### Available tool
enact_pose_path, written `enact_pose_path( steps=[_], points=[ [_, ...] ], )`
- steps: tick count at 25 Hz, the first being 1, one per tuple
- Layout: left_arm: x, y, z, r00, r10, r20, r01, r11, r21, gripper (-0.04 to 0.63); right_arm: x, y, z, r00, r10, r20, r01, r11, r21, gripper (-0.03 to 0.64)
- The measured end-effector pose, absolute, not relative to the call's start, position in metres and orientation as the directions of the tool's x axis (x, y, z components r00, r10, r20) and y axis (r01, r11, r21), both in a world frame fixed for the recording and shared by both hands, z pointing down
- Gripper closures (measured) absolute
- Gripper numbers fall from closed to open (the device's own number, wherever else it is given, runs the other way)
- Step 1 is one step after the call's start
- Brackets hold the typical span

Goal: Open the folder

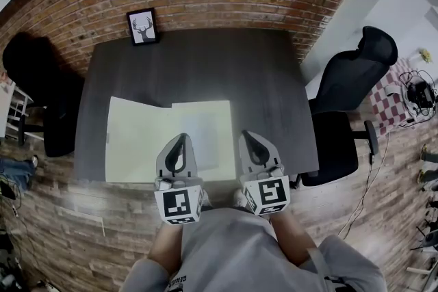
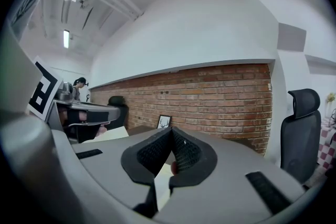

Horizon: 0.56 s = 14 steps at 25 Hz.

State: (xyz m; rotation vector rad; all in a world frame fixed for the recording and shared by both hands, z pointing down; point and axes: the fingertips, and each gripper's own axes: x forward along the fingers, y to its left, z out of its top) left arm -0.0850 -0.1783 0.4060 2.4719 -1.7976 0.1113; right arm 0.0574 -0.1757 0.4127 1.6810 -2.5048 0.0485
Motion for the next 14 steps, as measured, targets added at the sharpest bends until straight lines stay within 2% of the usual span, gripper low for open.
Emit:
enact_pose_path(
  steps=[14],
  points=[
    [-0.0814,-0.1792,0.4043,0.306,-0.946,0.105,-0.952,-0.305,0.027,0.592,0.0551,-0.1778,0.4075,-0.391,-0.913,0.121,-0.915,0.399,0.057,0.618]
  ],
)
